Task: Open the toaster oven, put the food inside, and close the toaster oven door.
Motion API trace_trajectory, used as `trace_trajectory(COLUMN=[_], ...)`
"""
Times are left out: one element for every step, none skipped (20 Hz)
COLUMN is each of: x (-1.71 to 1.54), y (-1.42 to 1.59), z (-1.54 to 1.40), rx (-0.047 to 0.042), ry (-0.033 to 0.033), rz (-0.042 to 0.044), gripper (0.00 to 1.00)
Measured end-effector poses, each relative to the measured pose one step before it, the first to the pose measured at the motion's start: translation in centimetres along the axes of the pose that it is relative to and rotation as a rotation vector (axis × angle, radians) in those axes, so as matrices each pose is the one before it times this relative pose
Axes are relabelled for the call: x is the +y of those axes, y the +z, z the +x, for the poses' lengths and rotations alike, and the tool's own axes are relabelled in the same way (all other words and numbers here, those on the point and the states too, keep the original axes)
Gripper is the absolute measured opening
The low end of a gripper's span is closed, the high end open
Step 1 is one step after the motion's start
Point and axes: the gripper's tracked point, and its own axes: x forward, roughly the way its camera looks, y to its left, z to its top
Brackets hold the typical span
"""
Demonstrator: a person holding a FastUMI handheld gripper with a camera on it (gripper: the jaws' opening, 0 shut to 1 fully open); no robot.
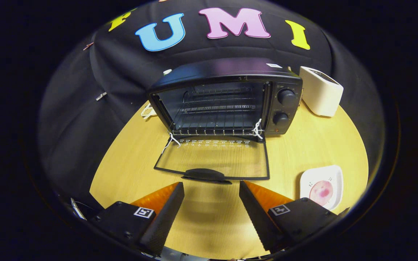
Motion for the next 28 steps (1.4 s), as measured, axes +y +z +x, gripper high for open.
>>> trace_trajectory(x=[-1.063, -1.113, -1.166, -1.146, -1.034, -1.103, -1.165, -1.258, -1.411, -1.665, -1.897, -1.957, -1.838, -1.762, -1.801, -1.747, -1.740, -1.410, -1.170, -0.742, -0.703, -0.507, -0.310, -0.447, -0.374, -0.080, -0.072, 0.131], y=[0.386, 0.189, 0.124, -0.067, -0.227, -0.459, -0.586, -0.483, -0.558, -0.491, -0.513, -0.554, -0.485, -0.523, -0.239, -0.123, -0.237, -0.078, 0.074, -0.257, -0.214, -0.011, -0.189, 0.109, 0.318, 0.295, 0.230, 0.136], z=[-0.693, -0.657, -0.691, -0.638, -0.565, -0.563, -0.563, -0.393, -0.426, -0.366, -0.265, -0.238, -0.178, -0.105, -0.077, 0.165, 0.385, 0.340, 0.517, 0.856, 0.334, 0.741, 0.787, 0.633, 0.673, 0.567, 0.367, 0.604], rx=[0.00348, 0.00692, 0.01326, 0.01613, 0.02353, 0.02994, 0.03565, 0.03477, 0.03326, 0.02699, 0.02548, 0.02761, 0.02777, 0.02945, 0.02313, 0.01972, 0.01919, 0.01826, 0.01822, 0.02169, 0.02356, 0.02193, 0.02189, 0.01803, 0.01107, 0.01135, 0.00976, 0.00878], ry=[-0.00148, -0.00076, -0.00143, 0.00310, 0.00808, 0.01034, 0.00969, 0.00732, -0.00032, -0.00883, -0.01787, -0.01820, -0.01389, -0.01232, -0.01722, -0.01795, -0.02019, -0.01292, -0.00504, 0.00200, 0.00745, 0.00813, 0.00833, 0.00239, -0.00033, 0.00242, 0.00322, 0.00869], rz=[-0.01187, -0.01133, -0.00828, -0.00154, 0.00589, 0.01054, 0.01362, 0.01762, 0.01301, 0.00472, -0.00442, -0.00020, 0.00778, 0.00939, 0.00634, -0.00035, -0.00388, -0.00097, 0.00817, 0.02127, 0.02292, 0.02803, 0.02324, 0.01717, 0.00962, 0.00874, 0.00862, 0.00116], gripper=[0.99, 0.99, 0.99, 0.99, 0.99, 0.99, 0.99, 0.99, 0.99, 0.99, 1.00, 0.99, 0.99, 0.99, 1.00, 0.99, 0.99, 1.00, 0.99, 0.96, 0.95, 0.94, 0.90, 0.87, 0.86, 0.86, 0.76, 0.71])
